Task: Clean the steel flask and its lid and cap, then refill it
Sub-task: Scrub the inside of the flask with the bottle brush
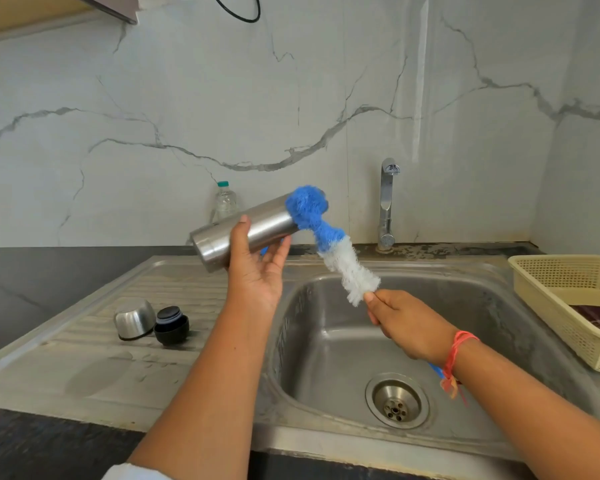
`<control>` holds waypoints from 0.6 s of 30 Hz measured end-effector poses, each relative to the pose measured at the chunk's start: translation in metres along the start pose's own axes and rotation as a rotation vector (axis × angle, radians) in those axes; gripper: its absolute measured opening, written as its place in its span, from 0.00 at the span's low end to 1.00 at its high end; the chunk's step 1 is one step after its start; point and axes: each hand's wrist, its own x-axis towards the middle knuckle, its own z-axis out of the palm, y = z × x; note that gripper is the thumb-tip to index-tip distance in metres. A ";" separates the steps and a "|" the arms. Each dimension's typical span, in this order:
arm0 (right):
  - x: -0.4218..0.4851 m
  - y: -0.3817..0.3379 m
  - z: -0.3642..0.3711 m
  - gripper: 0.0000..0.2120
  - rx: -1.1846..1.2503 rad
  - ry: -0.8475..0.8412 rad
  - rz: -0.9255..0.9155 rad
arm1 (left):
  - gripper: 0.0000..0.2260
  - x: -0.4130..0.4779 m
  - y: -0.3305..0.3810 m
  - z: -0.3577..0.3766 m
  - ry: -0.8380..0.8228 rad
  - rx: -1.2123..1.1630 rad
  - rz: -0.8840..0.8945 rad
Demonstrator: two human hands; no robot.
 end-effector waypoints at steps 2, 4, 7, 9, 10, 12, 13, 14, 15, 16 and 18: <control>0.005 -0.006 0.002 0.20 0.032 0.042 -0.015 | 0.25 -0.004 -0.010 0.004 -0.002 0.061 -0.019; 0.005 -0.005 0.002 0.20 0.078 0.036 -0.004 | 0.25 -0.004 -0.013 0.005 0.008 0.083 -0.022; -0.004 0.002 -0.001 0.21 0.099 -0.060 0.040 | 0.26 0.002 -0.001 0.001 0.010 0.002 0.016; -0.005 0.001 -0.001 0.20 0.098 -0.070 0.041 | 0.25 0.005 0.005 -0.001 0.007 -0.014 0.034; -0.003 -0.002 0.000 0.20 0.114 -0.059 0.033 | 0.25 0.004 0.003 -0.001 -0.004 0.005 0.024; 0.002 -0.008 0.003 0.20 0.166 -0.026 0.024 | 0.27 0.000 -0.009 0.000 -0.024 0.080 -0.003; 0.004 -0.010 0.004 0.20 0.193 -0.012 0.030 | 0.28 -0.001 -0.015 0.001 -0.035 0.121 -0.009; 0.003 -0.009 0.004 0.20 0.215 -0.008 0.040 | 0.29 -0.001 -0.019 0.002 -0.044 0.149 -0.014; 0.001 -0.008 0.002 0.20 0.225 -0.019 0.052 | 0.30 -0.001 -0.019 0.003 -0.050 0.160 -0.017; -0.002 -0.005 0.000 0.20 0.223 -0.043 0.067 | 0.30 0.001 -0.016 0.003 -0.047 0.149 -0.009; -0.008 -0.002 -0.003 0.20 0.196 -0.090 0.084 | 0.29 0.007 -0.007 0.000 -0.030 0.087 0.029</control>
